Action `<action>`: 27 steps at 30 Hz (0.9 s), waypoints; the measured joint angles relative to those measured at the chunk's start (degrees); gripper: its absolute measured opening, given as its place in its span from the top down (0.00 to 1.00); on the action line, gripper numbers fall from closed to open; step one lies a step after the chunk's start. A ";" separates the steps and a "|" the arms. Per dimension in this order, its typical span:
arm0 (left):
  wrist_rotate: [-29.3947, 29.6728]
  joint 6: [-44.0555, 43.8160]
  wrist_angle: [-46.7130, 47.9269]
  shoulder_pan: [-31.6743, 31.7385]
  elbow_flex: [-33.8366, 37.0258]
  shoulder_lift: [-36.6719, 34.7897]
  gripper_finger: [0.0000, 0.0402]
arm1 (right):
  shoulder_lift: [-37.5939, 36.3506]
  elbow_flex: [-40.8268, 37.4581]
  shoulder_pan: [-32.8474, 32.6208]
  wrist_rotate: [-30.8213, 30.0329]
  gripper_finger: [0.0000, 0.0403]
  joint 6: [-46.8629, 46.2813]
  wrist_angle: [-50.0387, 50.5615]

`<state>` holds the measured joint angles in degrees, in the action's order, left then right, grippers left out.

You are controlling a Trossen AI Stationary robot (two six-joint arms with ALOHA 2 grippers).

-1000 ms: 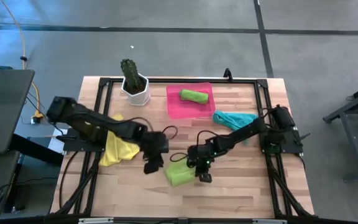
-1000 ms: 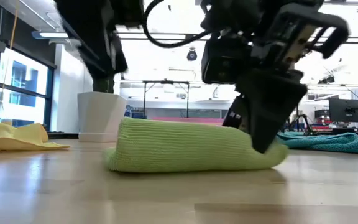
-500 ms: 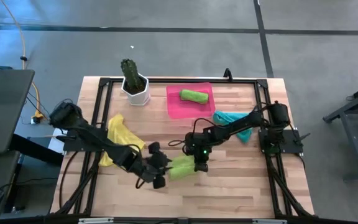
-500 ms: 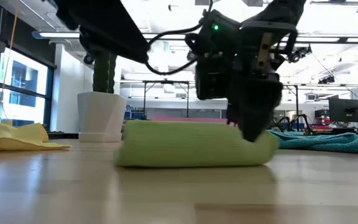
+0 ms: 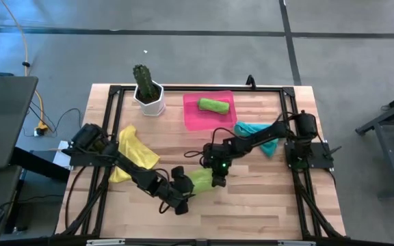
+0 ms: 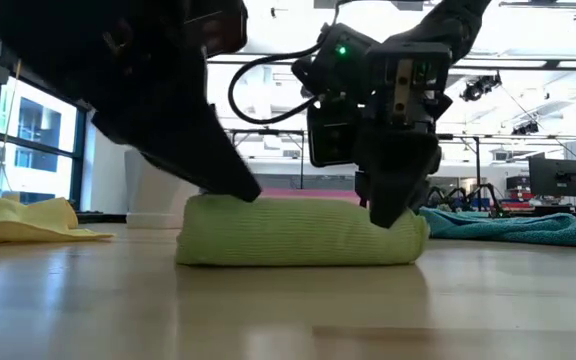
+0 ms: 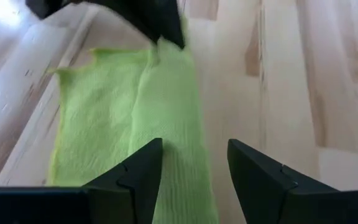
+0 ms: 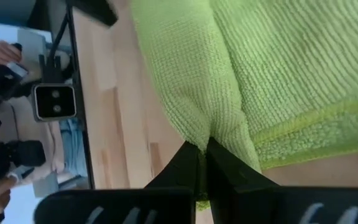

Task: Roll microfiber towels into tight, uniform cylinder then place into a basket
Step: Roll the light green microfiber cloth

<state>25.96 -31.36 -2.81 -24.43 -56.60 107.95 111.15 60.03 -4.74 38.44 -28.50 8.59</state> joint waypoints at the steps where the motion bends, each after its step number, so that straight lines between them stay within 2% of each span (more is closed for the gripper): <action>1: 0.00 -0.37 -0.13 0.00 -0.19 0.39 0.57 | 0.00 0.00 0.23 0.02 1.00 0.03 0.03; 9: -1.84 -7.87 3.92 -0.02 -0.17 2.81 0.57 | 0.01 0.00 0.29 -0.80 1.00 0.83 -1.94; 13: -3.86 -13.08 4.16 0.05 -0.20 2.88 0.59 | 0.02 0.00 0.29 -1.07 0.98 5.66 -2.62; 16: -6.36 -13.97 3.71 0.06 -0.22 2.68 0.65 | 0.02 0.00 0.27 -1.90 0.93 13.35 -2.97; 20: -9.18 -14.49 4.25 0.35 -0.24 2.63 0.77 | -0.34 0.00 0.24 -5.28 0.80 22.24 -3.37; 23: -10.12 -14.57 4.84 1.24 -0.22 2.63 0.87 | -1.08 0.00 0.26 -5.45 0.73 29.37 -3.16; 27: -11.41 -15.58 5.66 2.45 -0.24 2.70 0.96 | -2.90 0.00 -1.36 -7.73 0.69 41.87 -2.34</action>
<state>14.55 -46.95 2.85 -21.98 -56.83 110.65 108.25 60.03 -6.10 30.70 13.37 6.25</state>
